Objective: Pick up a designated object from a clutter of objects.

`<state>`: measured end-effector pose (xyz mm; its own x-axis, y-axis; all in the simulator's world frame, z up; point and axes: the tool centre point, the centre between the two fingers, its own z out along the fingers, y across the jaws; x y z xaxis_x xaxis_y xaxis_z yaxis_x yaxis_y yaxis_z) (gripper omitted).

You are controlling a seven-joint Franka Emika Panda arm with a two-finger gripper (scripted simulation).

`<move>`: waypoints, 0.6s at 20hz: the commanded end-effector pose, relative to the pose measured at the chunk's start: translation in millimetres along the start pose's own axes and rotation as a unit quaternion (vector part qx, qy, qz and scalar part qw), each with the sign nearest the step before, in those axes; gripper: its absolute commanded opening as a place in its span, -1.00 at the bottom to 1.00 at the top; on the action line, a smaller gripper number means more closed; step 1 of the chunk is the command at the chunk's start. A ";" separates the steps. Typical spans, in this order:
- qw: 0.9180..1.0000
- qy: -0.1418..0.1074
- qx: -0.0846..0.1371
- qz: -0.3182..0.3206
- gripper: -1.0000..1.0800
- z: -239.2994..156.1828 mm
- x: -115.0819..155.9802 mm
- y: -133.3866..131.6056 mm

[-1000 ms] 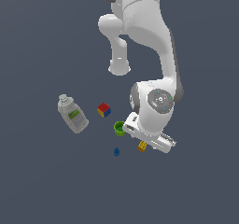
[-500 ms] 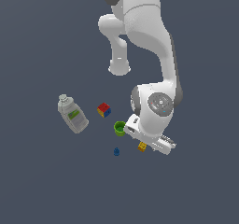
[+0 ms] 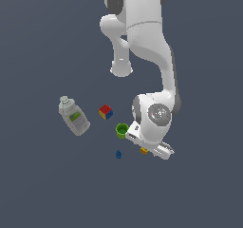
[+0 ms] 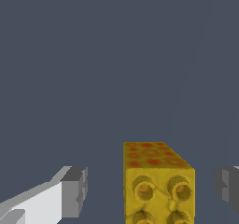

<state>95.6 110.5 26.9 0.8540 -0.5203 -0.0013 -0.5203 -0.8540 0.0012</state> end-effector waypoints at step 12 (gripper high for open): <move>1.000 0.001 0.001 0.000 -1.00 4.9 1.1 -1.2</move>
<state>96.9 111.2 22.1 0.8540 -0.5202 -0.0005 -0.5202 -0.8540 0.0003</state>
